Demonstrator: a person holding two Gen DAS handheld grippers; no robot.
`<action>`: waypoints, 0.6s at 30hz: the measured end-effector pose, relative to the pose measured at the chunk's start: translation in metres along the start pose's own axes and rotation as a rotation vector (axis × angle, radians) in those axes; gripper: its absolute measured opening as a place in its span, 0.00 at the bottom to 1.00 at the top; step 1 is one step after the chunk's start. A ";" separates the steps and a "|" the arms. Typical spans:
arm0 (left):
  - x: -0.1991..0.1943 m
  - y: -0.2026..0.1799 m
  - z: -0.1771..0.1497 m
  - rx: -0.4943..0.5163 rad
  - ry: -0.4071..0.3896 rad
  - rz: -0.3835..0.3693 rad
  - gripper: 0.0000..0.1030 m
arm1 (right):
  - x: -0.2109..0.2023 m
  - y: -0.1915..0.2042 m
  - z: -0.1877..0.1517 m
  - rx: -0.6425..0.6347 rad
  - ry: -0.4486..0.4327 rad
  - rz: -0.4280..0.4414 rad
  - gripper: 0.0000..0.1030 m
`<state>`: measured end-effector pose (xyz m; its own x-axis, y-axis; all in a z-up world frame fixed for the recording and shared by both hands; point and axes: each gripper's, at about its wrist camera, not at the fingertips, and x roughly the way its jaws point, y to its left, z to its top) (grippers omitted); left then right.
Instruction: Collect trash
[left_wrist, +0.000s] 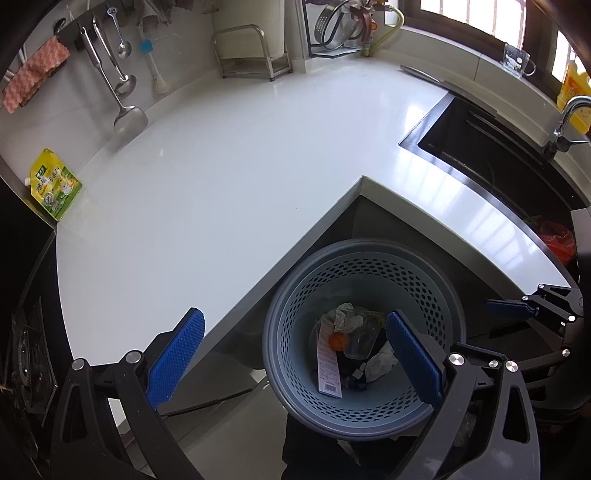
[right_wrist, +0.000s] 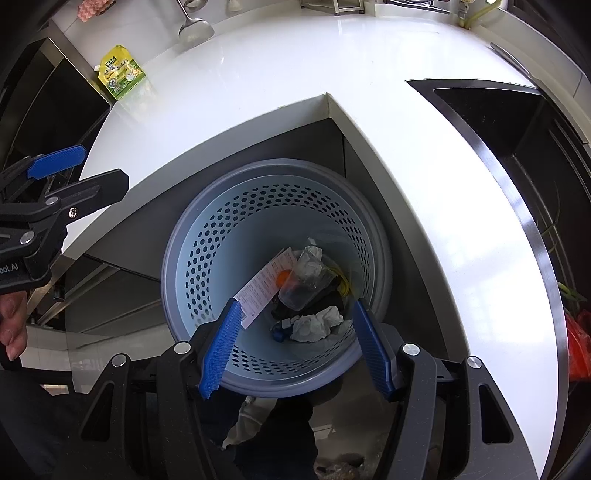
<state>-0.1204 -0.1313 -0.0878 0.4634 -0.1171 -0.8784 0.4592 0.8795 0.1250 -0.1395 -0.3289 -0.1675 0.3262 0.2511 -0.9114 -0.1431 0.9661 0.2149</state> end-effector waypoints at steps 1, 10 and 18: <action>0.000 0.000 0.000 -0.001 0.001 -0.001 0.94 | 0.000 0.000 0.000 0.000 0.000 0.000 0.59; 0.000 0.006 -0.001 -0.016 0.000 0.002 0.94 | 0.000 0.001 0.002 -0.013 -0.001 0.001 0.59; -0.005 0.009 -0.001 -0.024 -0.007 0.004 0.94 | -0.003 0.003 0.002 -0.024 -0.005 0.003 0.59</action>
<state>-0.1189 -0.1227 -0.0828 0.4708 -0.1170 -0.8745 0.4393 0.8907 0.1174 -0.1389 -0.3269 -0.1639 0.3303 0.2544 -0.9090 -0.1662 0.9636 0.2093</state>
